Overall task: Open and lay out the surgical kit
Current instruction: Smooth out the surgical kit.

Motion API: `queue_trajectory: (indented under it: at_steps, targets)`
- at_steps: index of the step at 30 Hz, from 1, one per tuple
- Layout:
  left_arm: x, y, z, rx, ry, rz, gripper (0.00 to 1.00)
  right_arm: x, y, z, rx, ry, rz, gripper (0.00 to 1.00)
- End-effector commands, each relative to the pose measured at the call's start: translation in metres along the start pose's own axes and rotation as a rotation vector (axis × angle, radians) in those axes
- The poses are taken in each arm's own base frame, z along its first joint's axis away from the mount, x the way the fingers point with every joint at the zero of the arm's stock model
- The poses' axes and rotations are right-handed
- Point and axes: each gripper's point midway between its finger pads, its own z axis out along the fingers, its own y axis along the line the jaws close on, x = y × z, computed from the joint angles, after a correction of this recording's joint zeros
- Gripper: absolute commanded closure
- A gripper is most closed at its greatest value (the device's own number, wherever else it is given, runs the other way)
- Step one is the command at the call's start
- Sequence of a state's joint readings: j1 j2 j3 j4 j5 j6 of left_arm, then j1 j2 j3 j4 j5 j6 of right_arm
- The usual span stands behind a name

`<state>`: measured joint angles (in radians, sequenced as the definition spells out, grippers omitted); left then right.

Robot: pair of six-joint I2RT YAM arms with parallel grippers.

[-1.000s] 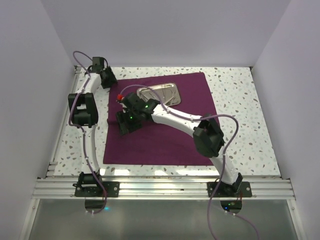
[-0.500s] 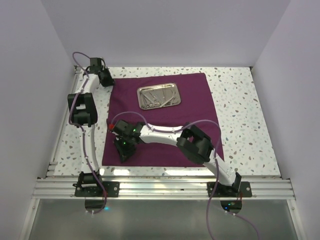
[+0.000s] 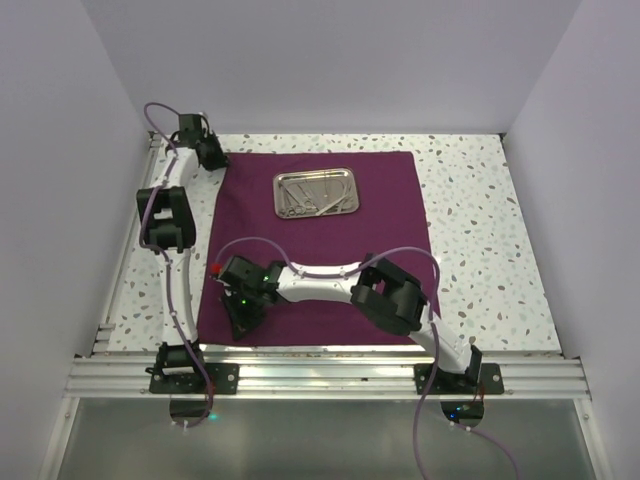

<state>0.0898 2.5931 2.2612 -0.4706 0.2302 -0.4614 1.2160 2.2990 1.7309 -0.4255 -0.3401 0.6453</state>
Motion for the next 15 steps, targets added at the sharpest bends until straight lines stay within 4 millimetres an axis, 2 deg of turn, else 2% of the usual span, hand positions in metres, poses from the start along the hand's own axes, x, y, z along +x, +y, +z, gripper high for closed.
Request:
queue_trajectory:
  at_steps: [1, 3, 4, 5, 6, 7, 8, 9, 10, 11, 12, 13, 14, 15]
  targets:
    - [-0.015, 0.021, 0.009, -0.020, -0.049, -0.017, 1.00, 0.055, -0.030, 0.017, 0.116, 0.139, 0.031, 1.00]
    - [-0.016, 0.019, 0.007, -0.013, -0.047, -0.017, 1.00, 0.050, -0.031, 0.013, 0.130, 0.120, 0.019, 1.00]
    - [-0.017, 0.018, 0.005, -0.013, -0.052, -0.019, 0.96, 0.043, -0.027, 0.010, 0.128, 0.102, 0.009, 1.00]
    - [-0.015, 0.017, 0.004, -0.006, -0.046, -0.018, 0.86, 0.042, -0.029, 0.004, 0.157, 0.104, -0.003, 0.94]
    - [-0.022, 0.011, -0.004, 0.005, -0.060, -0.011, 0.66, 0.036, -0.028, 0.000, 0.173, 0.091, -0.017, 0.81]
    - [-0.022, 0.011, -0.008, 0.009, -0.061, -0.013, 0.28, 0.018, -0.017, -0.013, 0.166, 0.042, -0.041, 0.42]
    - [-0.027, 0.007, -0.015, 0.013, -0.073, -0.010, 0.12, 0.008, -0.024, -0.023, 0.223, 0.012, -0.067, 0.27]
    - [-0.044, -0.004, -0.032, 0.026, -0.119, 0.003, 0.01, -0.008, -0.017, -0.036, 0.223, -0.036, -0.079, 0.16]
    - [-0.042, -0.003, -0.039, 0.021, -0.121, 0.000, 0.00, -0.028, -0.018, -0.054, 0.225, -0.086, -0.070, 0.04]
    - [-0.049, -0.006, -0.049, 0.019, -0.140, 0.003, 0.00, -0.039, -0.021, -0.069, 0.238, -0.107, -0.067, 0.02]
    - [-0.065, -0.016, -0.071, 0.024, -0.181, 0.012, 0.00, -0.050, -0.020, -0.081, 0.239, -0.132, -0.062, 0.02]
    - [-0.062, -0.015, -0.079, 0.011, -0.175, 0.012, 0.00, -0.077, -0.021, -0.104, 0.232, -0.196, -0.047, 0.02]
    - [-0.066, -0.015, -0.089, 0.001, -0.189, 0.014, 0.00, -0.086, -0.021, -0.124, 0.240, -0.221, -0.056, 0.02]
    - [-0.076, -0.027, -0.113, 0.013, -0.223, 0.026, 0.00, -0.105, -0.019, -0.145, 0.242, -0.280, -0.060, 0.02]
